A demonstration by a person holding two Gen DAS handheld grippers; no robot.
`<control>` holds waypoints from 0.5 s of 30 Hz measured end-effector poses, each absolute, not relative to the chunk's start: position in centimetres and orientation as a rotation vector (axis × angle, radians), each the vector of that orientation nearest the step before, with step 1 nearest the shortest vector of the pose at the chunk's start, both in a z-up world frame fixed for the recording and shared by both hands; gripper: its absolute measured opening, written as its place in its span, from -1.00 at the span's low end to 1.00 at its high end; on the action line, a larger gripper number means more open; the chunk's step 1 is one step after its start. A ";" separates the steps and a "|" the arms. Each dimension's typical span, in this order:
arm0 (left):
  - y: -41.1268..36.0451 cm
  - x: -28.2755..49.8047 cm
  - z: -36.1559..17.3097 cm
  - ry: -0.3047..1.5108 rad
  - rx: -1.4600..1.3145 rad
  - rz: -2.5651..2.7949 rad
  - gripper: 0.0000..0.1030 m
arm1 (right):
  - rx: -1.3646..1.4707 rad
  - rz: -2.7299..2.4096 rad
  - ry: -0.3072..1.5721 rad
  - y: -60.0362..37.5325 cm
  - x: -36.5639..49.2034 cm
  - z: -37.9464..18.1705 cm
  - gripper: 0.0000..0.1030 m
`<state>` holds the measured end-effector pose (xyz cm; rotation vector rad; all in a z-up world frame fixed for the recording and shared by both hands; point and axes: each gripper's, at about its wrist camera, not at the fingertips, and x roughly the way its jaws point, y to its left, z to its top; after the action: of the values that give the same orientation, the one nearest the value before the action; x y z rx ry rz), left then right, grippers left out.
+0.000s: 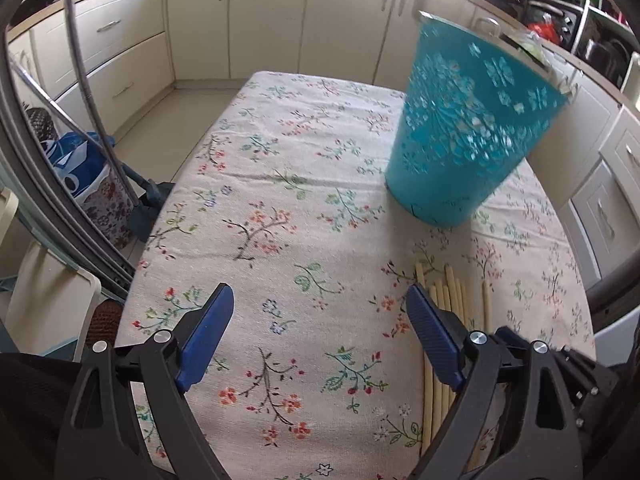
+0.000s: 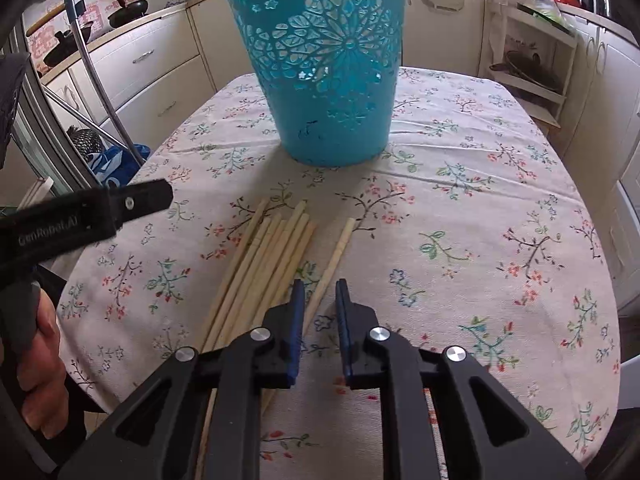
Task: Organize utensils
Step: 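Bring the right tool back down to the chopstick bundle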
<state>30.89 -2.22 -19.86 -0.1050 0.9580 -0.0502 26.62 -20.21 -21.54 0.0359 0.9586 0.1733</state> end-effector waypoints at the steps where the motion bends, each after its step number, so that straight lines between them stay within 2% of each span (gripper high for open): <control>1: -2.7 30.9 -20.2 0.970 -0.085 -0.064 0.63 | 0.039 0.160 0.960 -20.7 26.6 -21.5 -0.71; 15: -6.6 31.6 -22.1 1.033 0.065 -0.097 0.63 | 0.113 0.114 0.942 -24.1 26.0 -21.2 -0.69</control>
<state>31.63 -6.65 -22.13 0.0653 1.0330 -0.0975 25.98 -24.08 -21.19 0.1127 0.9416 0.1142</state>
